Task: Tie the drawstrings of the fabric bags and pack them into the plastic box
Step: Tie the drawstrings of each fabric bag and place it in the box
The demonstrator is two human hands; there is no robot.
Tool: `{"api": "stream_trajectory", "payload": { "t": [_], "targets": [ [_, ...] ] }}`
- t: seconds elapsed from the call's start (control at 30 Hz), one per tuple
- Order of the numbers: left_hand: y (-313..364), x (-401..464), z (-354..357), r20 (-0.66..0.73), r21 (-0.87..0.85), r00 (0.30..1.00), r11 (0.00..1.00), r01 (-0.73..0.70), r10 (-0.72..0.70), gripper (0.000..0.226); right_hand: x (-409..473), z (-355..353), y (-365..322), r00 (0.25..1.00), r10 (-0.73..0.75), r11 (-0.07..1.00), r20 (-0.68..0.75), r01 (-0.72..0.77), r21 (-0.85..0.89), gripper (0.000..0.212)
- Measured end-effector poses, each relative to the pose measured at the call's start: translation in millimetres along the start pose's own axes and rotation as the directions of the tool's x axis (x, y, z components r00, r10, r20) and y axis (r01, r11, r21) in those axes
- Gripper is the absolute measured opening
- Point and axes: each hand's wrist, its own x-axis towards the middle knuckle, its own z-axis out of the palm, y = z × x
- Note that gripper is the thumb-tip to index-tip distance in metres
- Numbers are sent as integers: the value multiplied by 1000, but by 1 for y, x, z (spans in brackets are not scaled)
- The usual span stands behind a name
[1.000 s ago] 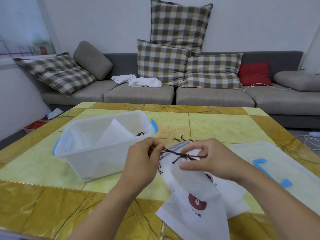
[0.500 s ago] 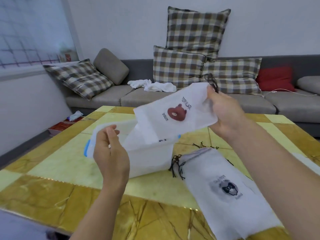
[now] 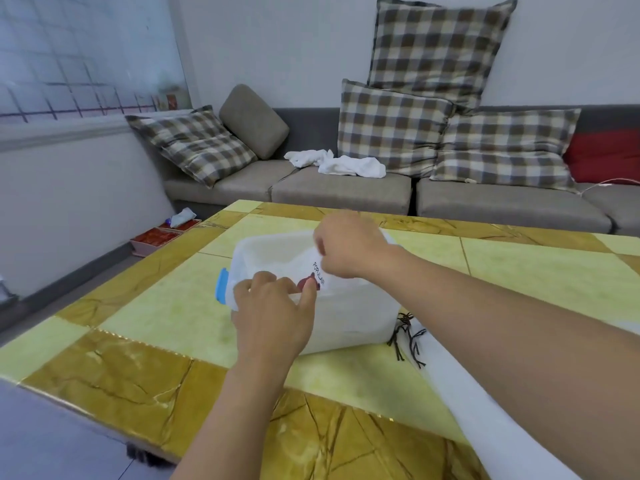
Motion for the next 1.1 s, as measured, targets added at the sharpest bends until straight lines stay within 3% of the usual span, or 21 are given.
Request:
{"api": "stream_trajectory", "payload": {
  "t": [0.07, 0.13, 0.17, 0.2, 0.27, 0.33, 0.4, 0.43, 0.5, 0.57, 0.63, 0.7, 0.77, 0.83, 0.87, 0.93, 1.03, 1.1],
  "targets": [
    [-5, 6, 5, -17, -42, 999, 998, -41, 40, 50, 9, 3, -13, 947, -85, 996, 311, 93, -11, 32],
    [-6, 8, 4, -34, -88, 999, 995, -41, 38, 43, 19, 11, -14, 786, -30, 995, 617, 80, -54, 47],
    [-7, 7, 2, -37, -107, 998, 993, -49, 45, 41, 22, 18, -10, 676, 16, 1000, 737, 6, -26, 48],
    [-6, 5, 0, -36, -111, 998, 993, -48, 44, 39, 26, 26, -2, 583, 49, 996, 811, -89, 4, 48],
    [-7, 3, 1, -41, -70, 998, 996, -57, 54, 35, 23, 40, 7, 502, 99, 979, 859, -204, 7, 46],
    [-8, 5, 1, -42, -50, 995, 994, -96, 94, 38, 19, 46, 13, 534, 33, 977, 845, -196, 85, 44],
    [-9, 8, 0, -42, -62, 993, 992, -112, 110, 45, 10, 27, 16, 646, -106, 937, 755, -190, 294, 39],
    [-11, 11, 0, -39, -62, 993, 992, -111, 108, 45, 4, 10, 20, 751, -123, 901, 648, -189, 390, 34],
    [-8, 11, 3, -20, -71, 993, 990, -119, 118, 45, -23, -31, 44, 956, -29, 847, 293, -132, 515, 25],
    [-2, 8, -1, -9, -23, 998, 998, -62, 61, 39, -57, -55, 80, 991, 130, 782, 12, -110, 614, 22],
    [10, 3, -2, -53, 142, 998, 989, 38, -30, 28, -98, -53, 125, 972, 230, 788, 56, -220, 576, 20],
    [33, -7, 0, -134, 237, 991, 970, 59, -27, 30, -139, -21, 162, 908, 286, 836, 306, -393, 383, 26],
    [55, -19, 7, -251, 171, 958, 980, -98, 140, 31, -166, 25, 177, 856, 285, 860, 431, -427, 280, 70],
    [81, -32, 15, -287, -8, 871, 908, -418, 399, 27, -181, 62, 177, 895, 256, 830, 366, -397, 390, 90],
    [94, -39, 21, -231, -111, 836, 841, -530, 497, 24, -183, 77, 178, 912, 238, 832, 334, -369, 414, 92],
    [109, -52, 32, 12, -239, 794, 773, -587, 607, 20, -181, 97, 175, 915, 227, 861, 334, -349, 370, 93],
    [108, -60, 53, 421, -179, 748, 855, -486, 513, 27, -176, 105, 169, 923, 222, 889, 313, -324, 323, 76],
    [103, -60, 62, 577, -78, 707, 889, -451, 409, 36, -176, 102, 169, 935, 238, 902, 264, -313, 298, 51]
  ]
}}
